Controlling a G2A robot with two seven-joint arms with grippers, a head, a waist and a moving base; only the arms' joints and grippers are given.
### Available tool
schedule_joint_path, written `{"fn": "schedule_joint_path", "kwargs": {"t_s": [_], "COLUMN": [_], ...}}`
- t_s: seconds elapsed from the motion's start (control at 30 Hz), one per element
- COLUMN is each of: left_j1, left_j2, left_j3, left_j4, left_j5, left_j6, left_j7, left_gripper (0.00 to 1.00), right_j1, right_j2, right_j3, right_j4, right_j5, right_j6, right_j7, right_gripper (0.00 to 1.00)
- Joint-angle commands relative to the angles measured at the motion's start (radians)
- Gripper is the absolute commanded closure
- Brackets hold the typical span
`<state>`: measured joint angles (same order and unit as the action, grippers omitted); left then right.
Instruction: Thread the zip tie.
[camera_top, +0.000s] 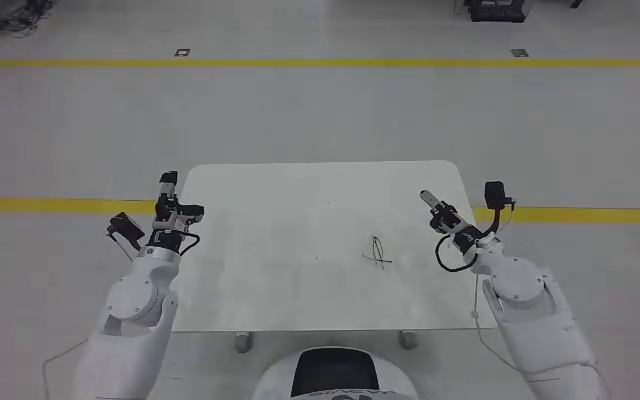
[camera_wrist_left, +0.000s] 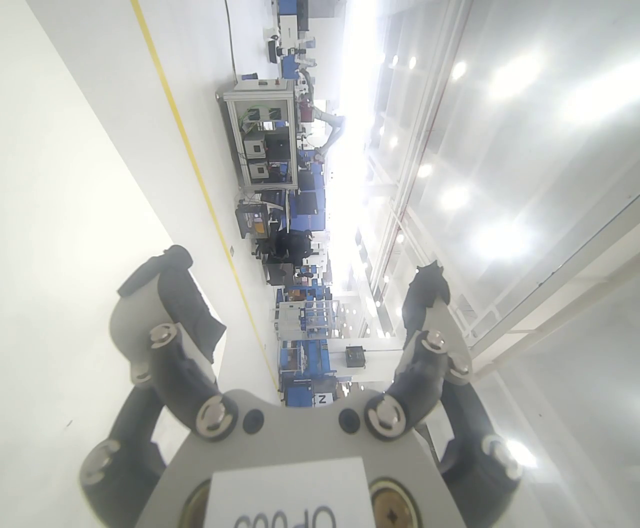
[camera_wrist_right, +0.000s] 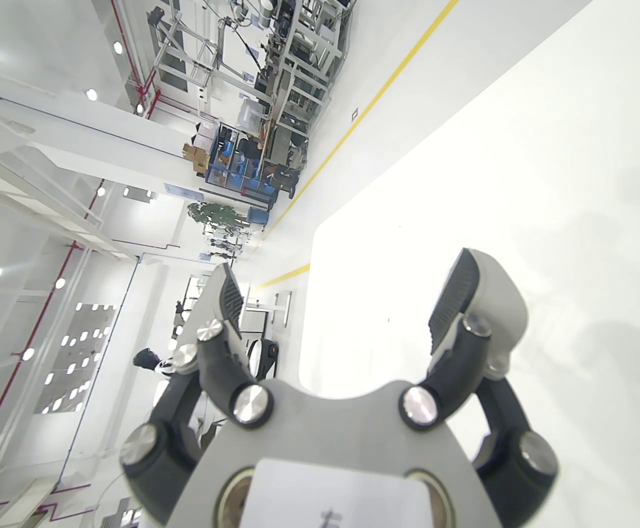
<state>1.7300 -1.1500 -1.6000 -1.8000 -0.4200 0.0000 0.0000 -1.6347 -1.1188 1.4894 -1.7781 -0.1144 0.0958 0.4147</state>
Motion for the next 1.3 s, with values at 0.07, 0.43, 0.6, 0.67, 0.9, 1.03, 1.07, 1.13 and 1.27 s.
{"fn": "schedule_joint_path", "kwargs": {"t_s": [0.07, 0.43, 0.6, 0.67, 0.9, 1.03, 1.07, 1.13, 1.27], "left_j1": [0.0, 0.0, 0.0, 0.0, 0.0, 0.0, 0.0, 0.0, 0.0], "left_j2": [0.0, 0.0, 0.0, 0.0, 0.0, 0.0, 0.0, 0.0, 0.0], "left_j3": [0.0, 0.0, 0.0, 0.0, 0.0, 0.0, 0.0, 0.0, 0.0], "left_j4": [0.0, 0.0, 0.0, 0.0, 0.0, 0.0, 0.0, 0.0, 0.0], "left_j5": [0.0, 0.0, 0.0, 0.0, 0.0, 0.0, 0.0, 0.0, 0.0], "left_j6": [0.0, 0.0, 0.0, 0.0, 0.0, 0.0, 0.0, 0.0, 0.0], "left_j7": [0.0, 0.0, 0.0, 0.0, 0.0, 0.0, 0.0, 0.0, 0.0], "left_gripper": [0.0, 0.0, 0.0, 0.0, 0.0, 0.0, 0.0, 0.0, 0.0], "right_j1": [0.044, 0.157, 0.157, 0.157, 0.23, 0.316, 0.335, 0.37, 0.394], "right_j2": [0.007, 0.016, 0.016, 0.016, 0.021, 0.02, 0.018, 0.012, 0.006], "right_j3": [-0.022, -0.101, -0.101, -0.101, -0.154, -0.236, -0.254, -0.297, -0.324], "right_j4": [-0.013, 0.009, 0.009, 0.009, 0.007, 0.042, 0.053, 0.09, 0.124], "right_j5": [-0.139, -0.303, -0.303, -0.303, -0.433, -0.548, -0.567, -0.589, -0.589], "right_j6": [0.053, 0.147, 0.147, 0.147, 0.114, 0.121, 0.121, 0.13, 0.13], "right_j7": [0.093, 0.289, 0.289, 0.289, 0.381, 0.493, 0.502, 0.525, 0.529], "right_gripper": [0.0, 0.0, 0.0, 0.0, 0.0, 0.0, 0.0, 0.0, 0.0]}}
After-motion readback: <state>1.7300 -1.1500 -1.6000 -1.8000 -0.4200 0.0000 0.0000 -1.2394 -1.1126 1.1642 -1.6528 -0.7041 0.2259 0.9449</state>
